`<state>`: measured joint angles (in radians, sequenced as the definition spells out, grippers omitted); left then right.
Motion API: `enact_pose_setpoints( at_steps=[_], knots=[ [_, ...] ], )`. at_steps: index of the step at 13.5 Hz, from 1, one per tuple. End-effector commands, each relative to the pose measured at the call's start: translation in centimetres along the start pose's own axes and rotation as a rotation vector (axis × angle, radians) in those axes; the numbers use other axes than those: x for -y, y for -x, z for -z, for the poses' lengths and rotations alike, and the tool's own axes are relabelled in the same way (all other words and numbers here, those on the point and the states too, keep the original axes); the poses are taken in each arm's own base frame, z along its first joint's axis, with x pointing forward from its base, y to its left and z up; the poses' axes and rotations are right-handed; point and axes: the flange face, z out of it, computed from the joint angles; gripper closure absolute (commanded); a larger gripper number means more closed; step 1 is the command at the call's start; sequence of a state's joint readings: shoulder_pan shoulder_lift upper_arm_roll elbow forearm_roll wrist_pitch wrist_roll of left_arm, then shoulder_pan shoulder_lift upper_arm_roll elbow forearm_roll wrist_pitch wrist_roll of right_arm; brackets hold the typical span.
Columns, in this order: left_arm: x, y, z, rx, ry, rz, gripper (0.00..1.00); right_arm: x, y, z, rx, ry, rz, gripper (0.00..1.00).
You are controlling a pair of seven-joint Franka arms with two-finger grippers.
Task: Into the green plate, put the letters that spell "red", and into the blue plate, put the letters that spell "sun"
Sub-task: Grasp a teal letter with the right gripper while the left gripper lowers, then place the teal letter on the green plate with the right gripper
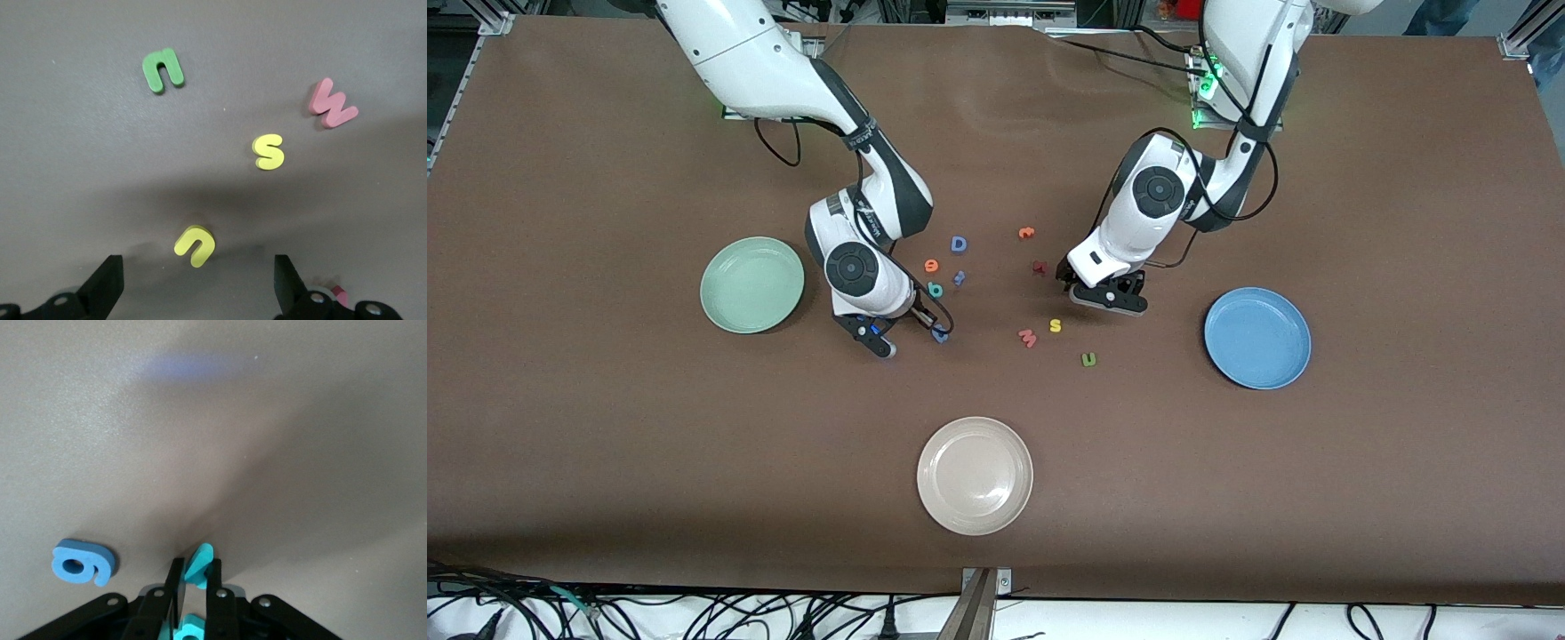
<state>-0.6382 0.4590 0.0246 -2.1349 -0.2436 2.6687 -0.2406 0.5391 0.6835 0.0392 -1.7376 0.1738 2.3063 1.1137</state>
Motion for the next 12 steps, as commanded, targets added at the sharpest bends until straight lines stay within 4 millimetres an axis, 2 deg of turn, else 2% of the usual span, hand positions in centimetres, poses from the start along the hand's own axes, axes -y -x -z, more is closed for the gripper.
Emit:
enact_pose_setpoints(
  at_steps=[1, 4, 8, 10, 12],
  knots=[
    [-0.3, -0.4, -0.8, -0.010, -0.008, 0.014, 0.01, 0.1, 0.3, -0.4, 0.012, 0.003, -0.008, 1.00],
    [-0.2, -0.9, -1.8, -0.010, -0.028, 0.008, 0.01, -0.1, -0.4, 1.0, 0.011, -0.005, -0.011, 1.00],
    [-0.7, -1.7, -2.5, -0.031, -0.074, 0.033, 0.04, -0.9, -1.7, 6.9, 0.039, 0.024, -0.020, 1.00],
    [-0.8, -1.7, -2.6, -0.035, -0.084, 0.028, 0.04, -2.4, -3.1, 10.3, 0.055, 0.035, 0.002, 1.00],
    [-0.8, -1.6, -2.7, -0.033, -0.085, 0.048, 0.04, -5.6, -6.0, 13.1, 0.087, 0.093, 0.053, 1.00]
  ],
)
